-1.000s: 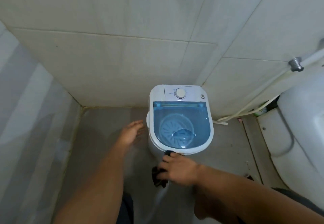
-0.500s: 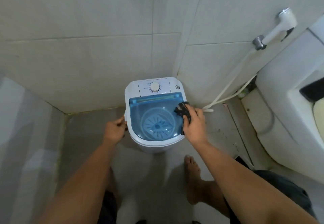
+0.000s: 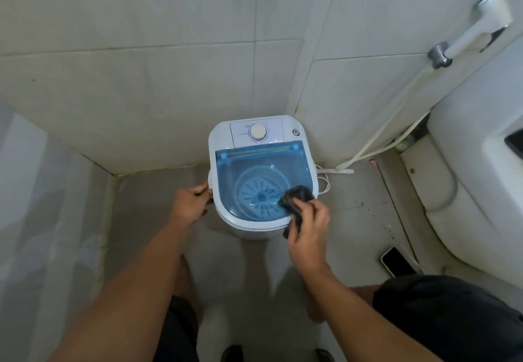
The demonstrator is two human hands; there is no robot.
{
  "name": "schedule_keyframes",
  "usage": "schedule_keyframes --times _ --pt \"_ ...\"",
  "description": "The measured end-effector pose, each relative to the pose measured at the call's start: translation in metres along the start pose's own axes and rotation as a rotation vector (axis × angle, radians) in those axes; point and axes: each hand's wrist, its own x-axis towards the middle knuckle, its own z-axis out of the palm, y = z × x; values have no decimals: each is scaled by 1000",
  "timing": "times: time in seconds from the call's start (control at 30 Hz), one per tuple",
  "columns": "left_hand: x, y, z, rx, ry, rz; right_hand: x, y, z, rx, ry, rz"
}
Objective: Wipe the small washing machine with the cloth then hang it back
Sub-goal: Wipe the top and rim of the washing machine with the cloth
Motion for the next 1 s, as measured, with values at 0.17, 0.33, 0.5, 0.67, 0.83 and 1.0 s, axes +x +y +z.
schedule_keyframes --times 0.17,0.33,0.5,0.67,0.83,1.0 --pt "2 5 -7 62 -30 34 -27 -46 30 -226 -297 -370" --pt "-2 2 -15 -29 -178 -31 1 -64 38 -334 -362 -583" --pt "-3 -2 -11 -101 -161 -9 44 -21 14 -283 -132 -202" --pt "-1 -6 -11 -134 -162 -4 119 -11 11 -262 38 209" --pt "4 -9 -14 -185 -165 -30 140 -54 52 -242 37 217" --pt "10 -9 -19 -212 -181 -49 113 -103 94 -348 -302 -438"
